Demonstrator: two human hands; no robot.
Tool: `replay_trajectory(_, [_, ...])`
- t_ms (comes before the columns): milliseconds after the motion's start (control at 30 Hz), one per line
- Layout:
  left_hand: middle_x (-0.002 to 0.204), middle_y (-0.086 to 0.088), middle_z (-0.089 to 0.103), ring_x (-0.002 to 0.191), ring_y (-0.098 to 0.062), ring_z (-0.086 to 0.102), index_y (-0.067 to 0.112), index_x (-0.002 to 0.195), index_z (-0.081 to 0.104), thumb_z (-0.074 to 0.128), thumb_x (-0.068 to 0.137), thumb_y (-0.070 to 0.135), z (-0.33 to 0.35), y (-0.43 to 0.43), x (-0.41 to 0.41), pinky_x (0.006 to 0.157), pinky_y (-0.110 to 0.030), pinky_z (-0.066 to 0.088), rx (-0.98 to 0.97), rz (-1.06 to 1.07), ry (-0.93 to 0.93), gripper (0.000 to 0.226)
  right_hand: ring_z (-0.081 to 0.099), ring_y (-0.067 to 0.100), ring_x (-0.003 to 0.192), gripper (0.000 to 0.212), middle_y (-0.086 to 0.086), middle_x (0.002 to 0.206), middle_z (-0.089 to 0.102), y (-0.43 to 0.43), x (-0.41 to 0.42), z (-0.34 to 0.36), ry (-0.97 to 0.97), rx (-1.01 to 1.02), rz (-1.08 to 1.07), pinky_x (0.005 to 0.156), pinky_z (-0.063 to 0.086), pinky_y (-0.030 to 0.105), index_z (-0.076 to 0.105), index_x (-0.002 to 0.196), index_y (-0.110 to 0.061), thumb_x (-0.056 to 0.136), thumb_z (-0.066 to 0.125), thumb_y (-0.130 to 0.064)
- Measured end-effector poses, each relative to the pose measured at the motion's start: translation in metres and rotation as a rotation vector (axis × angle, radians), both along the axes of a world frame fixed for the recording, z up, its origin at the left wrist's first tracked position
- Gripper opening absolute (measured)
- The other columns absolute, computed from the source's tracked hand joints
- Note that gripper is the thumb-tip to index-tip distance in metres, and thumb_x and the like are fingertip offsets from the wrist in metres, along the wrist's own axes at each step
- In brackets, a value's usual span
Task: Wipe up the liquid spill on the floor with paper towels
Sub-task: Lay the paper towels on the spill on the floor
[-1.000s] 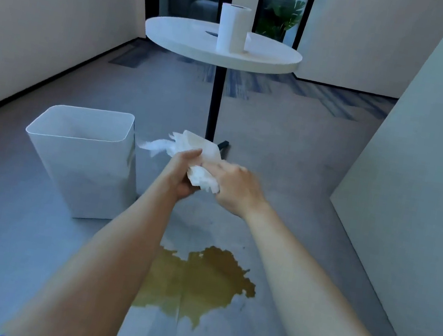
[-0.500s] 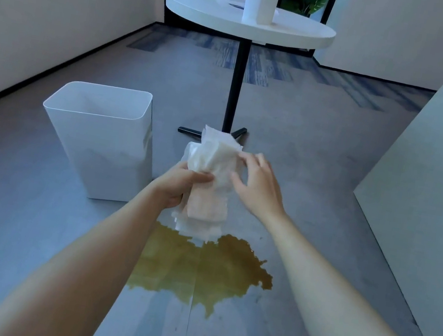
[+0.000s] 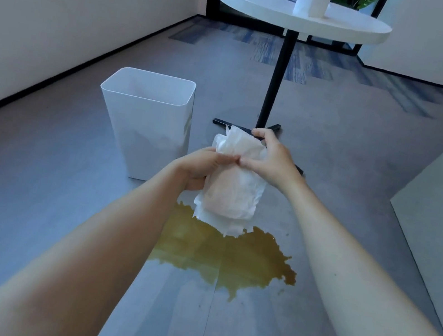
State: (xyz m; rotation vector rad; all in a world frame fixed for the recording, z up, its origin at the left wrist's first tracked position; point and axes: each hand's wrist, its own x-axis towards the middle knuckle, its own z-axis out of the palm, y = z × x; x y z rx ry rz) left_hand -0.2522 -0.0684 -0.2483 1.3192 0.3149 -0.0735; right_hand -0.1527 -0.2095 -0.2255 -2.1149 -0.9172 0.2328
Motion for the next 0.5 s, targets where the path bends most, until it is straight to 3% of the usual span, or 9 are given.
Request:
replay_trajectory(67, [0.113,-0.014,0.068,0.098,-0.026,0.068,0.005,0.118,0.062,0.054,0.097,0.031,0.002,0.006,-0.008,0.090,-0.041,0.053,-0.005,0.019,0.022,0.035,0.055,0.013,0.103,0.057,-0.007,0.112,0.058,0.010,-0.005,0.000,0.014,-0.039,0.020,0.082,0.043,0.025,0.052,0.121,-0.023,0.071,0.078,-0.030])
replay_trajectory(167, [0.112,-0.011,0.070,0.103,-0.024,0.067,0.010,0.121,0.062,0.036,0.098,0.054,0.000,0.017,-0.018,0.090,-0.038,0.051,-0.083,0.121,0.065,0.056,0.054,0.016,0.084,0.034,-0.006,0.089,0.059,0.027,-0.015,-0.002,-0.096,-0.014,0.008,0.066,0.041,0.029,0.053,0.092,-0.021,0.069,0.076,-0.032])
replay_trajectory(233, [0.099,-0.007,0.073,0.089,-0.019,0.070,0.012,0.112,0.065,0.028,0.102,0.050,0.000,0.025,-0.024,0.079,-0.033,0.053,-0.118,0.234,0.100,0.054,0.045,0.015,0.072,0.036,-0.007,0.074,0.047,0.039,-0.023,-0.003,-0.130,0.002,0.037,0.060,0.034,0.031,0.041,0.072,-0.023,0.070,0.076,-0.033])
replay_trajectory(300, [0.095,-0.006,0.072,0.079,-0.018,0.070,0.011,0.112,0.064,0.031,0.103,0.043,0.000,0.034,-0.029,0.072,-0.031,0.053,-0.127,0.312,0.130,0.047,0.040,0.016,0.070,0.045,-0.004,0.073,0.039,0.050,-0.031,-0.003,-0.207,-0.030,0.084,0.058,0.029,0.031,0.032,0.062,-0.025,0.072,0.076,-0.031])
replay_trajectory(400, [0.083,-0.005,0.072,0.071,-0.019,0.069,0.011,0.103,0.067,0.034,0.101,0.039,0.001,0.048,-0.037,0.067,-0.030,0.053,-0.108,0.378,0.147,0.043,0.040,0.014,0.068,0.045,0.001,0.079,0.041,0.064,-0.040,-0.002,-0.228,-0.007,0.150,0.056,0.029,0.023,0.032,0.058,-0.027,0.074,0.073,-0.020])
replay_trajectory(500, [0.082,-0.004,0.069,0.071,-0.020,0.067,0.012,0.100,0.067,0.043,0.098,0.035,-0.001,0.056,-0.041,0.066,-0.030,0.052,-0.114,0.377,0.132,0.033,0.036,0.016,0.064,0.039,-0.001,0.071,0.039,0.073,-0.045,0.002,-0.203,0.053,0.136,0.052,0.025,0.019,0.031,0.058,-0.022,0.075,0.063,-0.010])
